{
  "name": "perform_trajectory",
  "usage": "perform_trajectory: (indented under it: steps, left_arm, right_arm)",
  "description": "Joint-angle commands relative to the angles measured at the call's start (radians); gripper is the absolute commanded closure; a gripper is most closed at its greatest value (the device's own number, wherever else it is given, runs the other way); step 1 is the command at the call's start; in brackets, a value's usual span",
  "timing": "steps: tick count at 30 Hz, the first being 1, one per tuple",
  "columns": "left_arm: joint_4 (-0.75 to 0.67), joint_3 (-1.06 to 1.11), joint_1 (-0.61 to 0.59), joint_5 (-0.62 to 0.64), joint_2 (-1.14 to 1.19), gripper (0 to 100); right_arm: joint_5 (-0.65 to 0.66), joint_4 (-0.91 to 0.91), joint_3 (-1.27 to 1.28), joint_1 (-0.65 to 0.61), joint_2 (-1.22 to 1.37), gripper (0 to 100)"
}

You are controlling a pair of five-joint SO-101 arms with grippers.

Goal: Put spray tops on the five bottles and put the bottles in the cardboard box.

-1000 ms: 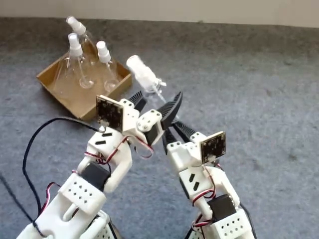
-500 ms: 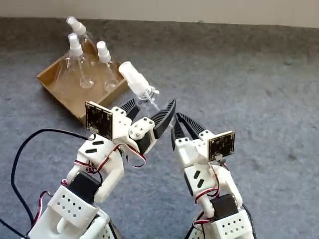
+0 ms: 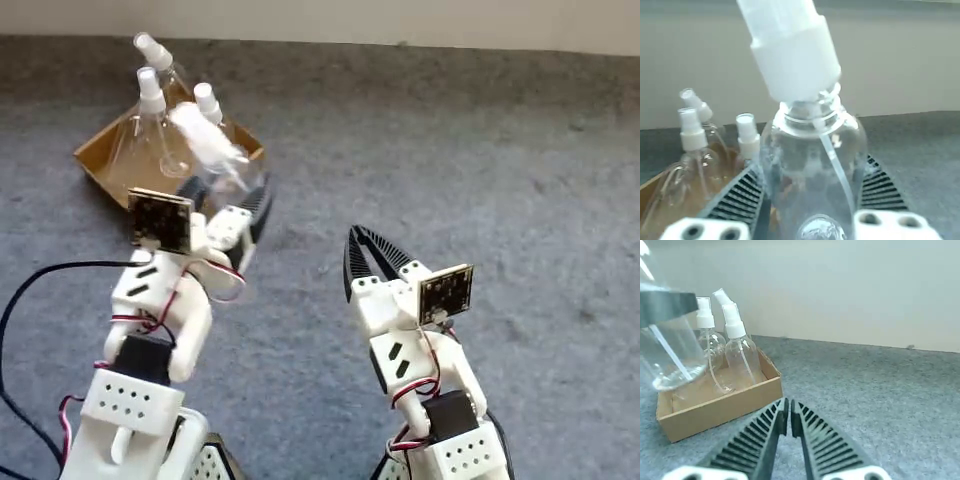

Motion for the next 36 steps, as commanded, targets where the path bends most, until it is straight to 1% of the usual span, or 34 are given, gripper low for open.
perform_trajectory:
  steps: [1,5,10,13,18,23,27,36]
  left_arm:
    - [0.009,-0.061,-0.102,-0.012,-0.007,96]
    - [0.012,-0.131,-0.154,-0.020,-0.005,96]
    - [0.104,-0.231,-0.177,-0.132,0.105,96]
    - [0.118,-0.285,-0.228,-0.135,0.205,96]
    - [0.106,-0.311,-0.305,-0.140,0.332,96]
    - [-0.017,-0.314,-0.341,-0.140,0.463,96]
    - [-0.104,-0.314,-0.343,-0.140,0.587,96]
    - [-0.354,-0.314,-0.348,-0.137,0.812,96]
  right_arm:
    - [0.009,-0.025,0.151,0.013,-0.002,99.1]
    - [0.008,-0.025,0.153,0.013,-0.002,99.1]
    - [0.006,-0.024,0.153,0.013,-0.001,99.1]
    - [0.008,-0.024,0.153,0.013,-0.001,99.1]
    - [0.008,-0.024,0.153,0.013,-0.001,99.1]
    - [0.009,-0.024,0.153,0.013,-0.001,99.1]
    - [0.009,-0.024,0.153,0.013,-0.001,99.1]
    - [0.009,-0.024,0.153,0.013,-0.001,99.1]
